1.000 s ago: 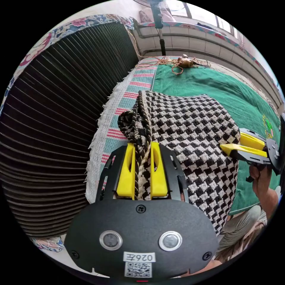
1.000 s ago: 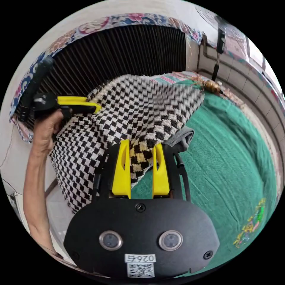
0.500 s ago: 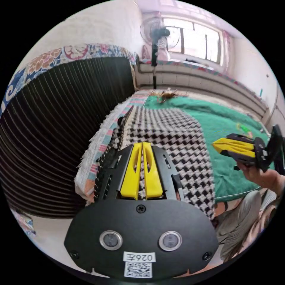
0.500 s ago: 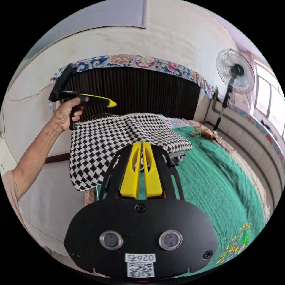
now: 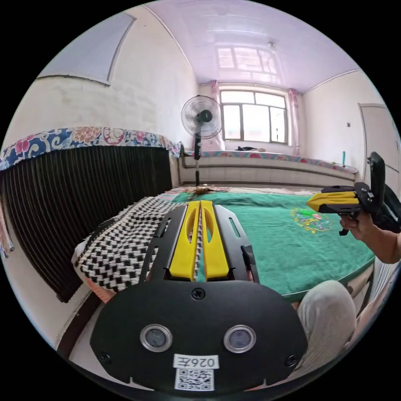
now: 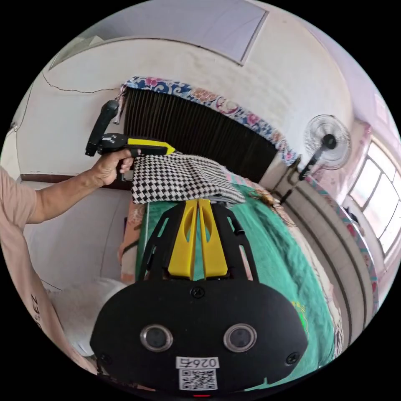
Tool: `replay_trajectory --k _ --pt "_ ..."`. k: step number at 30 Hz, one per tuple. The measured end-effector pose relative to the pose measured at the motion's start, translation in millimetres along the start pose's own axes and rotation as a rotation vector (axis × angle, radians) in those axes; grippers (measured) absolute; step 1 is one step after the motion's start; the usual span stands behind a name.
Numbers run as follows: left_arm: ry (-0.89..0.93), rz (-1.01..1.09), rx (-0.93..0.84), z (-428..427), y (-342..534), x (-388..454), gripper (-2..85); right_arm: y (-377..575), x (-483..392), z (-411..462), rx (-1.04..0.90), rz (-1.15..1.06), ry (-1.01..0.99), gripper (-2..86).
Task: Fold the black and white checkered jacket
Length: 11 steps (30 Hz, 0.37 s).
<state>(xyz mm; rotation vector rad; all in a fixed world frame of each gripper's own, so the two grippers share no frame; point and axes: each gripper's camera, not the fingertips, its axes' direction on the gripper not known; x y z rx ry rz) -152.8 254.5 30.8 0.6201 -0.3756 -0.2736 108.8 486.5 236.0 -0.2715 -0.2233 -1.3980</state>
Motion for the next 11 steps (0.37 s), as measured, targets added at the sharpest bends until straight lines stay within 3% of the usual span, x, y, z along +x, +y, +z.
replay_trajectory --k 8,11 --pt "0.533 0.143 -0.028 12 -45 201 -1.0 147 45 -206 -0.139 0.306 0.205 -1.1" --pt "0.683 0.283 -0.091 20 -68 301 -0.9 201 46 -297 -0.126 0.427 0.401 -1.2"
